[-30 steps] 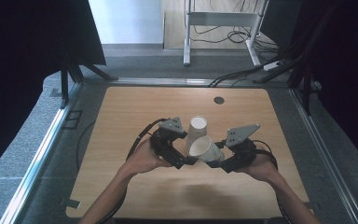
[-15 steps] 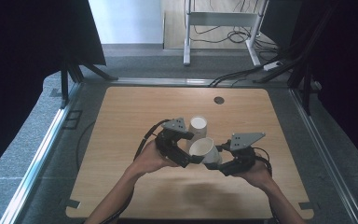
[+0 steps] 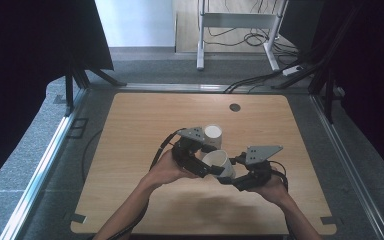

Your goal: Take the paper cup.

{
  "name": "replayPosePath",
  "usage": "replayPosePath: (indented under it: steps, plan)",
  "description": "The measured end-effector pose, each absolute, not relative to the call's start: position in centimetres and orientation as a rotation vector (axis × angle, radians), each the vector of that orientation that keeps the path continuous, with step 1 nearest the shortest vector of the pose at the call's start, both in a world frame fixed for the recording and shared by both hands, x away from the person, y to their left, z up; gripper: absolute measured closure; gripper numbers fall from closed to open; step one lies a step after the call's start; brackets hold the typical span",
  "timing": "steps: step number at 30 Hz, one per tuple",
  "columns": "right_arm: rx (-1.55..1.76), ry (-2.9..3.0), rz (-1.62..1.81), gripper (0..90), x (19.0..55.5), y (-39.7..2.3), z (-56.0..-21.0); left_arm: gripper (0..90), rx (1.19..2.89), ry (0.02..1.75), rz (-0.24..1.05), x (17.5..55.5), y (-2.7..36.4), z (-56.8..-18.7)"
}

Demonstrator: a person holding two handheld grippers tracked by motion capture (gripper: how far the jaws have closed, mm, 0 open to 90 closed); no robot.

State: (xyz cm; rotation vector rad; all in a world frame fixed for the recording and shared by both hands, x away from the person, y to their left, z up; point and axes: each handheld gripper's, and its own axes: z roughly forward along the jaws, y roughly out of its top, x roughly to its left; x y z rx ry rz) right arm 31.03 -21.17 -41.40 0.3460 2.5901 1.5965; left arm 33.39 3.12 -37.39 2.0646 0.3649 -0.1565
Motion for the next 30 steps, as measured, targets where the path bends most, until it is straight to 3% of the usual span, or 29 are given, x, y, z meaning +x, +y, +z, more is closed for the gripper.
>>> replayPosePath:
  steps: [7, 13, 20, 30]
  plan:
    - [0.358, 2.596, 1.615, 36.0, 31.3, -21.2, -41.5, 30.8, 2.091, 0.359, -0.121, 33.2, 3.1, -36.9]
    - [0.365, 2.598, 1.597, 32.9, 31.4, -21.0, -41.6, 33.0, 2.133, 0.347, -0.074, 33.0, 2.7, -36.4]
    - [0.398, 2.605, 1.517, 13.7, 31.4, -20.8, -41.5, 33.2, 2.184, 0.328, -0.014, 33.0, 2.3, -36.0]
    - [0.442, 2.599, 1.422, 1.3, 31.3, -20.9, -41.4, 33.6, 2.233, 0.315, 0.052, 32.8, 2.2, -35.5]
